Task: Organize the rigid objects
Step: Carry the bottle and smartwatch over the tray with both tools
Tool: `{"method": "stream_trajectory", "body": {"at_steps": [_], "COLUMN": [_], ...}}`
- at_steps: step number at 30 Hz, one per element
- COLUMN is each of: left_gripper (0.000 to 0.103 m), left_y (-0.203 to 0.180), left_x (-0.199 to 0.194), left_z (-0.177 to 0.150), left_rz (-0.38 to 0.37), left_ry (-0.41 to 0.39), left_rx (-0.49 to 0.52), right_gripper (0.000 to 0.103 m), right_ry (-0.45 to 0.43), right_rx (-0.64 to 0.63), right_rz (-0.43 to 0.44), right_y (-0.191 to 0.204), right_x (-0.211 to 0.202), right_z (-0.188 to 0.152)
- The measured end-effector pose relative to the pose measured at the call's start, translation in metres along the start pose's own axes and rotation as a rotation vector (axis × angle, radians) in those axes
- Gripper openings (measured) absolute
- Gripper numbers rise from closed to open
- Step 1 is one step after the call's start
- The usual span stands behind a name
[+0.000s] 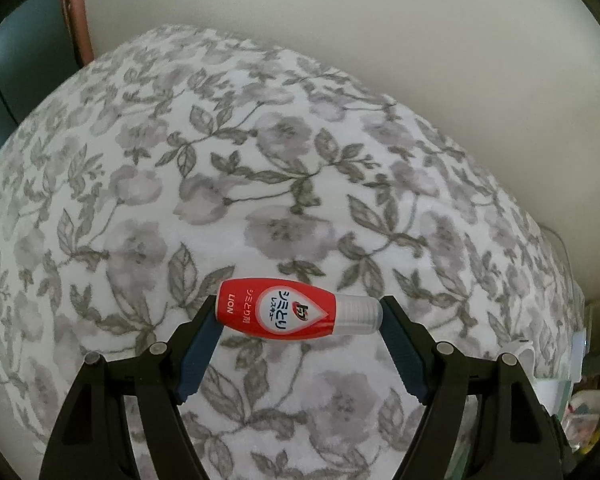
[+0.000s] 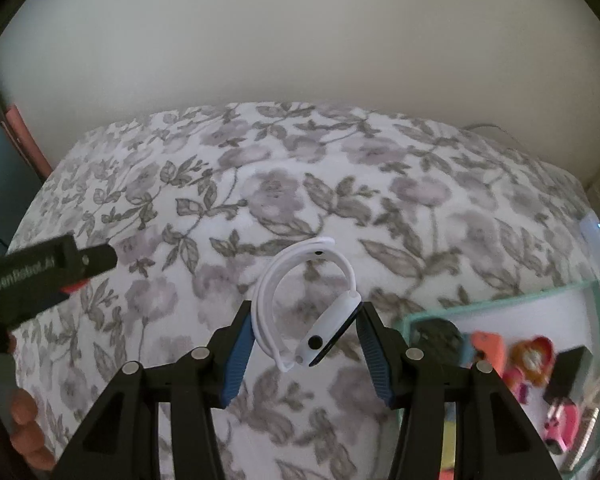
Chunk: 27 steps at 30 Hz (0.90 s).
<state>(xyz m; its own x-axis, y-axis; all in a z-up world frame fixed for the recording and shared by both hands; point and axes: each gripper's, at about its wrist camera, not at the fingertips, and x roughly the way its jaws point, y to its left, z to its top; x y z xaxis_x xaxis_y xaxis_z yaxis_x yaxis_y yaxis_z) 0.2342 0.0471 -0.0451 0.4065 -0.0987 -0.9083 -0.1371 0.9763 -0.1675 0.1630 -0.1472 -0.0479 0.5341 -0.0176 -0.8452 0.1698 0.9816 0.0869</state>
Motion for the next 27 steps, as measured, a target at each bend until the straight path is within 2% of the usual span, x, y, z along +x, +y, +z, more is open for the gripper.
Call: {"method": "stream_trajectory", "body": {"at_steps": [8,13,19,27], "left_gripper": [0.079,0.079,0.079,0.079], "left_y": [-0.029,-0.04,-0.054,-0.063], "left_x": [-0.034,-0.052,-0.073,-0.099], "left_z": [-0.013,-0.025,-0.05,-0.073], "left_rz": [-0.02,-0.041,-0.068,-0.063], "left_ry": [-0.018,-0.008,0.008,-0.032], "left_rx": [0.055,0.054,0.086,0.126], "right_gripper": [0.054,0.054,0.054,0.054], "right_ry": [-0.002,0.004,-0.008,-0.02], "right_rx": [0.102,0.168,0.19,0.207], "right_rz": [0.023,0.014,0.012,0.009], "right_y": [-0.032,-0.055,-0.072,-0.085], "right_x": [-0.038,-0.059,-0.085,-0.106], "right_z": [-0.028,-0.047,-0.068,-0.09]}}
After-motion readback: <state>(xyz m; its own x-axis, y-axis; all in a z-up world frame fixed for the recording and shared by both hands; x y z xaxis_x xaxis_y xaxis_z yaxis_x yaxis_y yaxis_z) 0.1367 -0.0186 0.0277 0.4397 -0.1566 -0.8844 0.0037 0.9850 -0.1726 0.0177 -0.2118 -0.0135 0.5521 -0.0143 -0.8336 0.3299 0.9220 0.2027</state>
